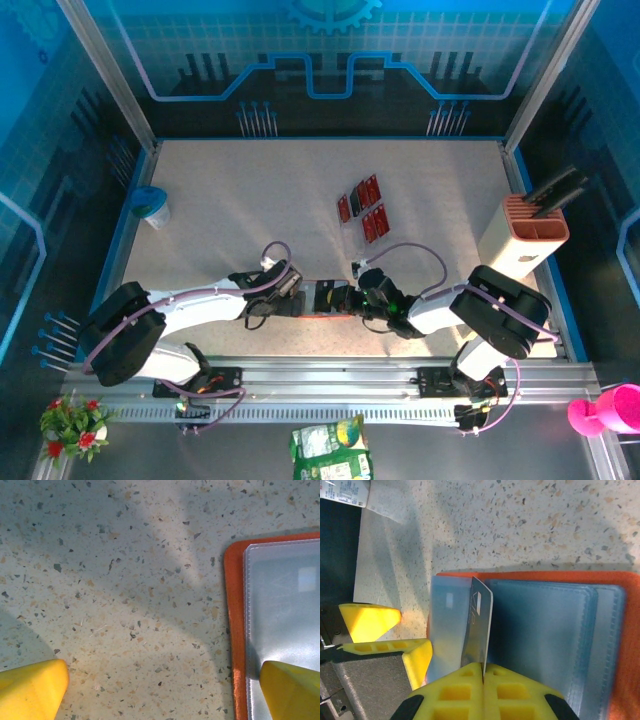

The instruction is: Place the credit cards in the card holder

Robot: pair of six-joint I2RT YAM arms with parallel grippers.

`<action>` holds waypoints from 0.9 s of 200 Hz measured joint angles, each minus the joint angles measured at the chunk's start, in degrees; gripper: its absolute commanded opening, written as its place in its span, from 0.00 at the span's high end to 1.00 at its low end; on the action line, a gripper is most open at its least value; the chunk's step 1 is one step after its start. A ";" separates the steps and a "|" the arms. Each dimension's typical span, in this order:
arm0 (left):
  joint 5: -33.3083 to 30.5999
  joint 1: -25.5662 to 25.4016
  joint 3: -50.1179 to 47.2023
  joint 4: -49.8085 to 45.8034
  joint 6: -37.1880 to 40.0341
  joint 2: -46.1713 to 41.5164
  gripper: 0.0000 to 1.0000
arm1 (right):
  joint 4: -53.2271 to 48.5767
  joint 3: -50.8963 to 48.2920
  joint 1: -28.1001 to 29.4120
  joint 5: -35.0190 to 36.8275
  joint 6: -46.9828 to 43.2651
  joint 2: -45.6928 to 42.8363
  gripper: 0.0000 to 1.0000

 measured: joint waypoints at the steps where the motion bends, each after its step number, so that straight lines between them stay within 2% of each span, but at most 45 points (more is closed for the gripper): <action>1: 0.00 0.00 0.00 0.00 0.02 0.00 0.01 | -0.02 0.00 0.00 -0.02 0.00 0.02 1.00; 180: -0.02 -0.02 -0.07 0.17 0.00 0.11 0.01 | -2.84 1.36 0.52 -1.33 0.50 0.31 1.00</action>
